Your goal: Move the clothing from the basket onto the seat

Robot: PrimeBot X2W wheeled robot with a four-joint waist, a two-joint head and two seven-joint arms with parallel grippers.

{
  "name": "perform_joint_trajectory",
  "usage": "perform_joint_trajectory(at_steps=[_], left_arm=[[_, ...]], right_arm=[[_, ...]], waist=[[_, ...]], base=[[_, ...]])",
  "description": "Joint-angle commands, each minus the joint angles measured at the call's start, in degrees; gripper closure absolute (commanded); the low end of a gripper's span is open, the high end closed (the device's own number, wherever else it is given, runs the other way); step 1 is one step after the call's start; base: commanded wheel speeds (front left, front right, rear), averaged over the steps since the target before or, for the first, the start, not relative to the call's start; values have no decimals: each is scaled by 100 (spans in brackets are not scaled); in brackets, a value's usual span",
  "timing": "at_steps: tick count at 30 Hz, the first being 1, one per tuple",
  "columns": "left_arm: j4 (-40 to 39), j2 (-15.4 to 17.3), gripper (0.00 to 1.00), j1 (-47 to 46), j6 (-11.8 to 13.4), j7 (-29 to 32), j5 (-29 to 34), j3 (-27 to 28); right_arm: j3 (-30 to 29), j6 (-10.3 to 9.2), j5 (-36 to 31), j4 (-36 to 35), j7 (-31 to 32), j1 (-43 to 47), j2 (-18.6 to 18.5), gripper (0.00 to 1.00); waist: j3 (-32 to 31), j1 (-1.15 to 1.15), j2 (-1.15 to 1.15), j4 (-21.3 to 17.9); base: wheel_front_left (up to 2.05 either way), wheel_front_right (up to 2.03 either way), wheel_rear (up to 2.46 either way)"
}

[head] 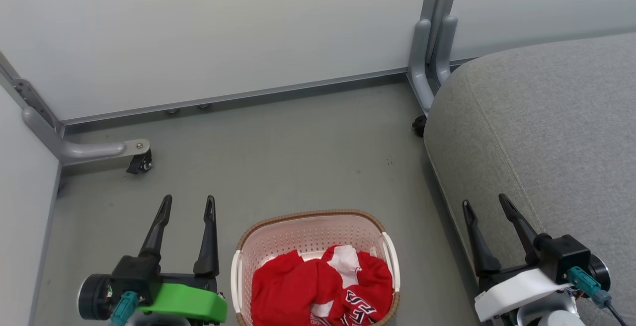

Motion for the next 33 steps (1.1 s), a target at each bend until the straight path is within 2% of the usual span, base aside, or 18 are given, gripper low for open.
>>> perform_joint_trajectory(at_steps=[1, 15, 33], left_arm=[[-38, 36, 0, 68, -7, -47, 167, -22], [-54, 39, 0, 135, -11, -186, 727, -91], [99, 39, 0, 140, -33, -169, 626, -95]], right_arm=[[3, 2, -135, -44, -52, 52, -32, 0], [68, 1, -619, -93, -184, 119, -38, 0], [60, 1, -533, -80, -183, 82, -37, 0]], waist=[[-4, 0, 37, 1], [-51, 0, 42, 14], [21, 0, 42, -20]], base=[[0, 0, 0], [0, 0, 0], [0, 0, 0]])
